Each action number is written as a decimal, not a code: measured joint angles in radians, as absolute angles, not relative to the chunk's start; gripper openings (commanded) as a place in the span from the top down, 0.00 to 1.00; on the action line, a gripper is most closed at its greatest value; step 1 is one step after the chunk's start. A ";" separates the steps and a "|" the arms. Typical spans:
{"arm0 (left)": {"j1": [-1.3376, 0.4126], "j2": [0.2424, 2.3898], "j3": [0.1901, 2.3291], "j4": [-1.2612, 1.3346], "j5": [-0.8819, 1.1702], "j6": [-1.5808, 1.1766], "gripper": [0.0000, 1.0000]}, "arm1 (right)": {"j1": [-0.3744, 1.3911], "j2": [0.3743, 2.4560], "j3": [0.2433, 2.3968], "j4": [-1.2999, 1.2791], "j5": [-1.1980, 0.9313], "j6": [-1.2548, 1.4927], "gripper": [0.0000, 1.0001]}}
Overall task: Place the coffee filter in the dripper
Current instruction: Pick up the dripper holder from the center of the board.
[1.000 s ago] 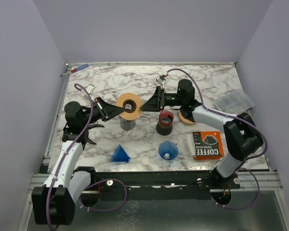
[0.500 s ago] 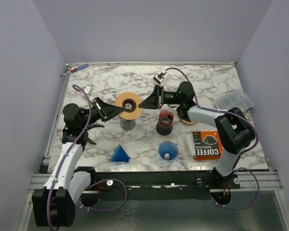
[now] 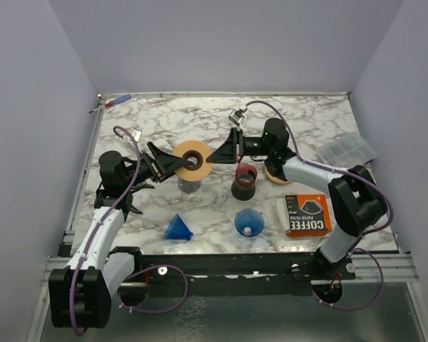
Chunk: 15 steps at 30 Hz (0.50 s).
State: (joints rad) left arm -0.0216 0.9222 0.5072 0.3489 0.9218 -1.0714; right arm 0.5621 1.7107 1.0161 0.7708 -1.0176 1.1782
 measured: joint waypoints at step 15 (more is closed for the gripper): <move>-0.022 0.860 0.685 -0.079 0.493 -0.590 0.01 | 0.548 1.687 1.019 0.489 -0.954 1.053 1.00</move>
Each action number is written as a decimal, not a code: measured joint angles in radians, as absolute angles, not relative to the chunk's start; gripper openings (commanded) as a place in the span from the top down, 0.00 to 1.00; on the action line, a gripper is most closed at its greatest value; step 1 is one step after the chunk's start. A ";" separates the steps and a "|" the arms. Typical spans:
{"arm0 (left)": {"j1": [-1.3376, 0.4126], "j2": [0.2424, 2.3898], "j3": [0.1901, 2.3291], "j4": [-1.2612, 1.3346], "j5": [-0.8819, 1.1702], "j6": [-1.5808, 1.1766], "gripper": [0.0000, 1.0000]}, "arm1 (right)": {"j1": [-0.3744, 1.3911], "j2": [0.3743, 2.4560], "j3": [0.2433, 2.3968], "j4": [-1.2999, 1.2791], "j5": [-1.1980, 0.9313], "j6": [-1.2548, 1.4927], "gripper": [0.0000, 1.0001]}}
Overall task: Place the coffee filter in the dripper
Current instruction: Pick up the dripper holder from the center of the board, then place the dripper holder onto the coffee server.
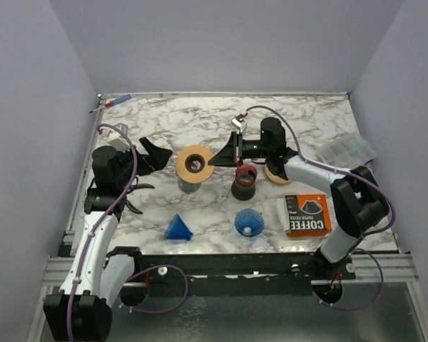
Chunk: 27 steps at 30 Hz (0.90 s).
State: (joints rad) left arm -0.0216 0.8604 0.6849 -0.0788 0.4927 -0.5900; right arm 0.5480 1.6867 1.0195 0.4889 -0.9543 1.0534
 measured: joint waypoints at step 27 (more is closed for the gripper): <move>-0.022 0.734 0.623 -0.265 0.033 -0.403 0.01 | 0.551 1.966 1.223 0.526 -0.935 1.168 1.00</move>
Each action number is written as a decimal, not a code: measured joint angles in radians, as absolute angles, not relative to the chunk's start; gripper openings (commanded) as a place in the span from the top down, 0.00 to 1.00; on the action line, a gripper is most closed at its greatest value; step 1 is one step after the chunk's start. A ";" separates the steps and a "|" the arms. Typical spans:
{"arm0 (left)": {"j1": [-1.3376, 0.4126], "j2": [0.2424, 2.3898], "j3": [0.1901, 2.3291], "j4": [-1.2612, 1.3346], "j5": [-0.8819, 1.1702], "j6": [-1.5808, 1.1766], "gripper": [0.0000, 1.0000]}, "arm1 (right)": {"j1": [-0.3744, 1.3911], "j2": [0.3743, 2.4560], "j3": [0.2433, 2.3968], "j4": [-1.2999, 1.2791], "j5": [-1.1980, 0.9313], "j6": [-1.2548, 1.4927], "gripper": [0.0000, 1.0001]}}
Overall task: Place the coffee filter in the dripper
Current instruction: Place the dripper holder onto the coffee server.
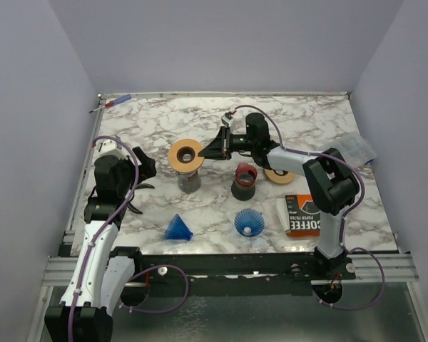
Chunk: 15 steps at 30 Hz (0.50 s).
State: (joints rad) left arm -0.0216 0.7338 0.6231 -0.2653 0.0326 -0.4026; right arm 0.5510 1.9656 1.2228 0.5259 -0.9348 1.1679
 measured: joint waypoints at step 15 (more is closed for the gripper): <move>-0.022 0.750 0.620 -0.279 0.009 -0.402 0.01 | 0.551 2.016 1.241 0.532 -0.929 1.177 1.00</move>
State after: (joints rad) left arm -0.0216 0.7498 0.6201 -0.2794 0.0090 -0.4019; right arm 0.5510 2.0163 1.2407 0.5320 -0.9287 1.1770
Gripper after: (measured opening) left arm 0.988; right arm 0.064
